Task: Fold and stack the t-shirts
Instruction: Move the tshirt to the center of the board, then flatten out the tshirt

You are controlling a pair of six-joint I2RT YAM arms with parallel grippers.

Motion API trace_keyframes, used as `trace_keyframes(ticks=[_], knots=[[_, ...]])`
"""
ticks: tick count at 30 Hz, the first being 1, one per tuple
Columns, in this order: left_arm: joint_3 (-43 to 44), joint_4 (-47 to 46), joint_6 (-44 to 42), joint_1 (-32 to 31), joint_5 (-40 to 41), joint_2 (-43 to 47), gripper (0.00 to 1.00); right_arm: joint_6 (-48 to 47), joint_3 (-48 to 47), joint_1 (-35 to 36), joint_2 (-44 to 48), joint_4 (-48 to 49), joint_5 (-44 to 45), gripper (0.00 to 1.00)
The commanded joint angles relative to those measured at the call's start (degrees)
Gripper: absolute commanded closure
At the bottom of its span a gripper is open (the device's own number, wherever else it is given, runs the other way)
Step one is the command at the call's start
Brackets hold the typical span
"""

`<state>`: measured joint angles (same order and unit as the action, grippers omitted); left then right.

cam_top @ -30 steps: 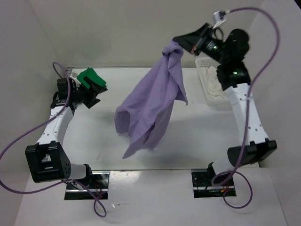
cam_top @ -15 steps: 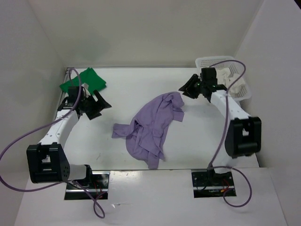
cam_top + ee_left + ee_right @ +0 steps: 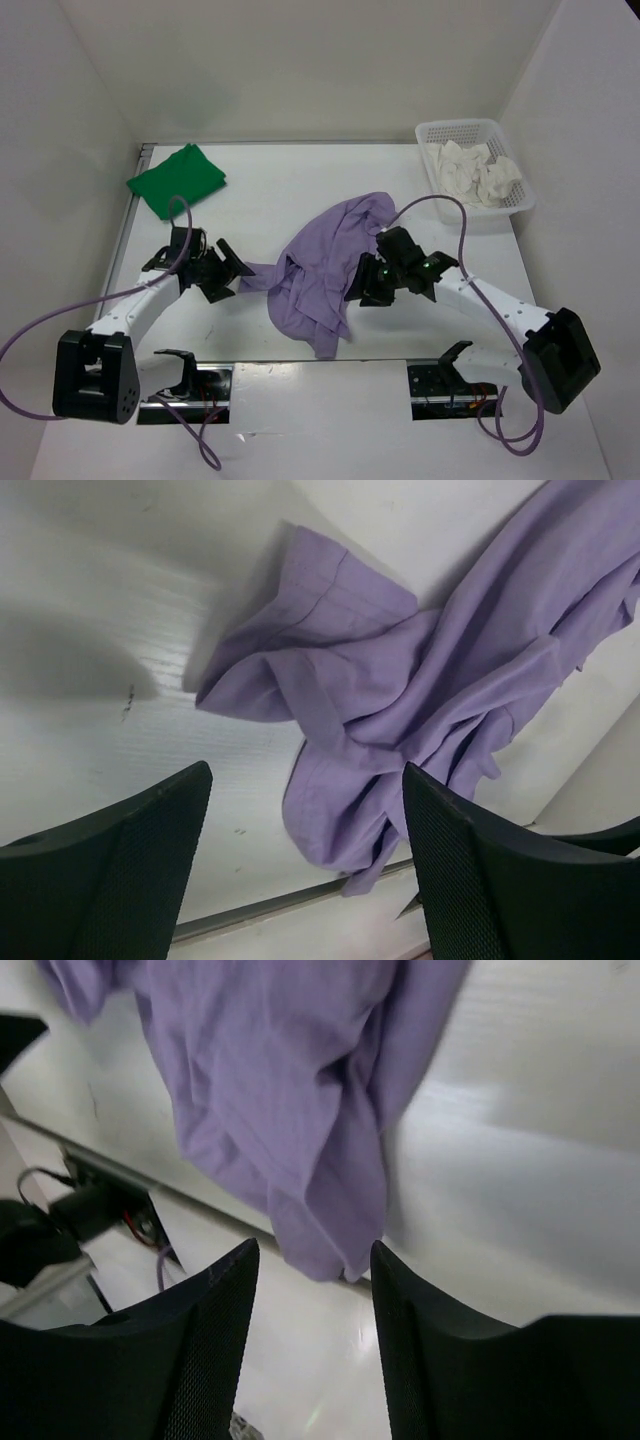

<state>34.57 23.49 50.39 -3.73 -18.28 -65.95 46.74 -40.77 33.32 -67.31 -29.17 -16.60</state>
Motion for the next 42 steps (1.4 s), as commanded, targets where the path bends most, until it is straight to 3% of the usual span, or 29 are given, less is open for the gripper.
trace_keyframes(ticks=[1, 6, 10, 16, 20, 22, 25, 26, 28, 32, 35, 38, 41, 42], knots=[[-0.6, -6.1, 3.3, -2.1, -1.3, -3.3, 0.17, 1.3, 0.7, 5.2, -0.9, -2.0, -0.5, 0.45], [1.2, -8.0, 3.9, -3.8, 1.8, -5.7, 0.27, 2.0, 0.8, 13.4, -3.7, -1.4, -0.5, 0.42], [2.4, -9.2, 4.5, -4.4, 1.8, -7.6, 0.32, 2.0, 0.3, 14.2, -7.7, -1.9, 0.7, 0.42], [3.1, -9.2, 5.1, -5.4, 1.8, -9.2, 0.42, 5.3, 0.8, 14.2, -8.4, -1.1, 6.6, 0.5], [3.1, -8.6, 5.6, -5.4, 1.8, -8.7, 0.53, 5.9, 1.5, 14.2, -10.3, 0.0, 7.7, 0.63], [3.1, -8.6, 5.6, -5.4, 1.8, -8.1, 0.63, 5.9, 1.0, 14.2, -11.7, 0.7, 8.3, 0.66], [3.7, -8.1, 6.1, -5.4, 1.8, -7.6, 0.75, 5.4, 0.4, 14.2, -13.4, 1.2, 7.7, 0.83], [3.7, -8.1, 6.1, -5.4, 2.3, -7.6, 0.78, 5.4, -0.3, 14.2, -13.4, 1.2, 7.7, 0.95], [5.3, -6.0, 5.3, -5.4, 2.8, -7.0, 0.9, 5.4, -1.8, 14.2, -9.3, 0.5, 8.7, 1.0], [11.2, -3.5, 4.3, -5.4, 4.4, -5.1, 1.0, 2.7, -15.7, 11.8, -1.9, -7.1, 13.7, 1.0], [17.4, -2.3, 3.6, -5.4, 4.4, -5.1, 1.0, -1.5, -29.0, 8.3, -1.3, -12.6, 16.7, 1.0], [23.9, 0.7, 0.7, -1.2, 3.7, -5.1, 1.0, -4.7, -41.6, 4.8, -1.3, -15.6, 18.3, 1.0], [32.6, 5.0, -4.0, 7.0, 3.7, -2.9, 1.0, -7.4, -55.4, 4.3, -1.9, -19.0, 22.3, 1.0], [35.3, 6.8, -5.0, 12.5, 2.6, -2.3, 1.0, -8.1, -59.1, 4.3, -2.4, -20.7, 23.4, 1.0]])
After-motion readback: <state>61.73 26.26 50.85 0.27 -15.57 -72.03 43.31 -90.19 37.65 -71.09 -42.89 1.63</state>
